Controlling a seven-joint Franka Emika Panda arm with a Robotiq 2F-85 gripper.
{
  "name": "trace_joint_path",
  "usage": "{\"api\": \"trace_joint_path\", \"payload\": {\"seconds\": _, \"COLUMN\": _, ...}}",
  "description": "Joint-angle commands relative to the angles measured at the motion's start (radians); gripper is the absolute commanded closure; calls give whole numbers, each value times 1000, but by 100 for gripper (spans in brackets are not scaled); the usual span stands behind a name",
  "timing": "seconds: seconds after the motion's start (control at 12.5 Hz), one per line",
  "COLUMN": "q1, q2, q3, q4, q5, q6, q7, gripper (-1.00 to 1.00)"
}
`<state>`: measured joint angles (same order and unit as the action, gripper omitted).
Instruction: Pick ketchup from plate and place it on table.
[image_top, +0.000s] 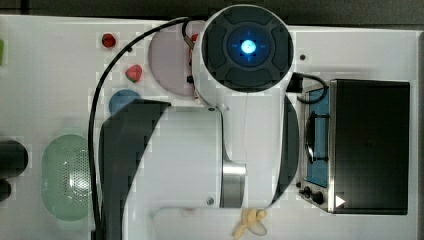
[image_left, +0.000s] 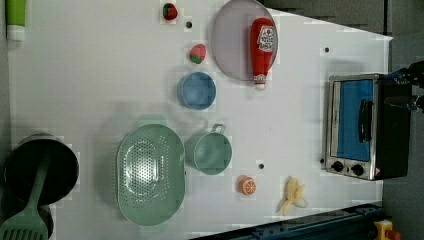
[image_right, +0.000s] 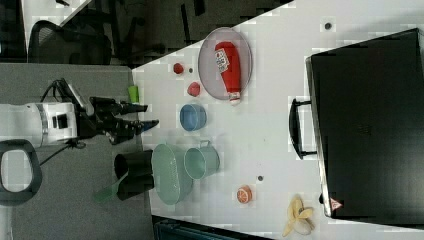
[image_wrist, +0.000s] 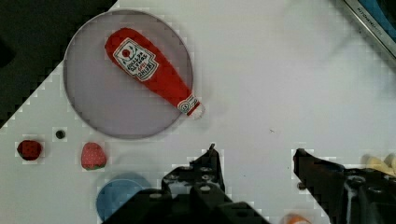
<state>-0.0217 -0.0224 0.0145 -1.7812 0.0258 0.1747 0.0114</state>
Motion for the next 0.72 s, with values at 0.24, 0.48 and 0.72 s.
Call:
{"api": "trace_joint_path", "payload": {"seconds": 0.24, "q1": -101, "q2": -192, "q3": 22, "q4": -88, "q5": 22, "q6": -188, "q7": -1, "gripper": -99}}
{"api": "trace_joint_path", "payload": {"seconds": 0.48, "q1": -93, "q2": -143, "q3": 39, "q4": -87, "q5": 22, "q6": -157, "q7": -11, "gripper": -100}}
{"api": "trace_joint_path", "payload": {"seconds": 0.72, "q1": -88, "q2": -60, "q3": 67, "q4": -87, "q5": 22, "q6": -93, "q7": -11, "gripper": -100}}
